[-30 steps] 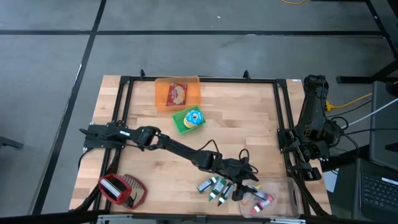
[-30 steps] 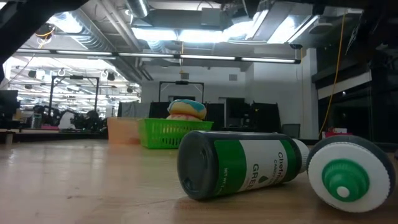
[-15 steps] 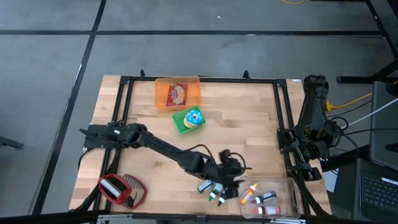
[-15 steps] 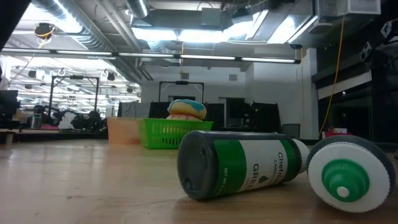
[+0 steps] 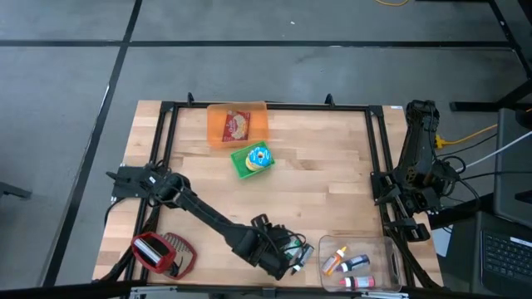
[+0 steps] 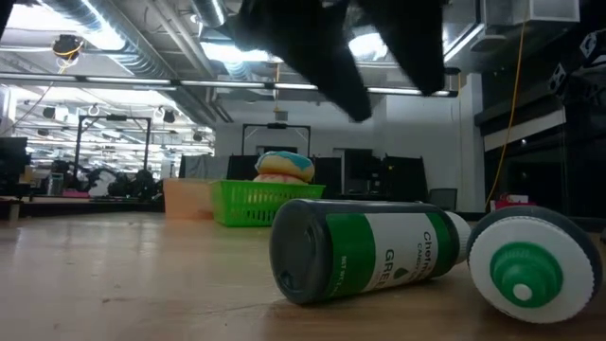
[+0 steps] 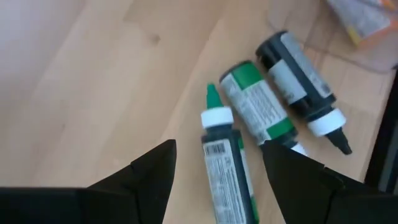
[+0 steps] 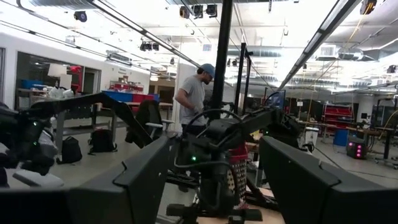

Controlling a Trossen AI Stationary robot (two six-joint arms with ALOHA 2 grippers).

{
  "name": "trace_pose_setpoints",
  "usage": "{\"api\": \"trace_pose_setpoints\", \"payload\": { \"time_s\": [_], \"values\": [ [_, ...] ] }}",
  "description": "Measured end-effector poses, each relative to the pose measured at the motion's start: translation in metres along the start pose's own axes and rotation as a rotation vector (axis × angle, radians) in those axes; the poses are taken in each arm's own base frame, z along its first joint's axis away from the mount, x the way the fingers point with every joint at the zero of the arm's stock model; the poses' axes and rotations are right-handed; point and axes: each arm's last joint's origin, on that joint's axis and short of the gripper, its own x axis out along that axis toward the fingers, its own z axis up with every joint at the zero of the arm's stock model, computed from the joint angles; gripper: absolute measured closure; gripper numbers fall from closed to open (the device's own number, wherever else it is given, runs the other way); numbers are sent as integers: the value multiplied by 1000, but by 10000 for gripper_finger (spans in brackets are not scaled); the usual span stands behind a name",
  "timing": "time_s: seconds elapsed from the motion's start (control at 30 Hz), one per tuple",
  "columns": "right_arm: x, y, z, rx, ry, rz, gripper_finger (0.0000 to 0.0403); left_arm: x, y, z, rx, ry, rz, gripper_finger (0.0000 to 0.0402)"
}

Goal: Pick & Place Food Item
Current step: Put the left green food coloring into the transparent bin

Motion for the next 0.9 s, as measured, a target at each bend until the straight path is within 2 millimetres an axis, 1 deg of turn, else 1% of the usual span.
{"api": "trace_pose_setpoints", "payload": {
  "time_s": [0.13,0.3,0.47,0.57,0.73,0.9],
  "values": [
    [0,0,0,12,0,0,151,13,7,-7,-29,56,18,165],
    [0,0,0,12,0,1,151,25,14,-10,-55,110,13,165],
    [0,0,0,8,1,1,151,32,11,-7,-48,106,-29,165],
    [0,0,0,6,2,1,151,32,10,-4,-53,97,-59,165],
    [0,0,0,6,3,2,151,34,12,-3,-51,104,-48,165],
    [0,0,0,8,3,2,151,49,11,-8,-39,135,-49,165]
  ]
}}
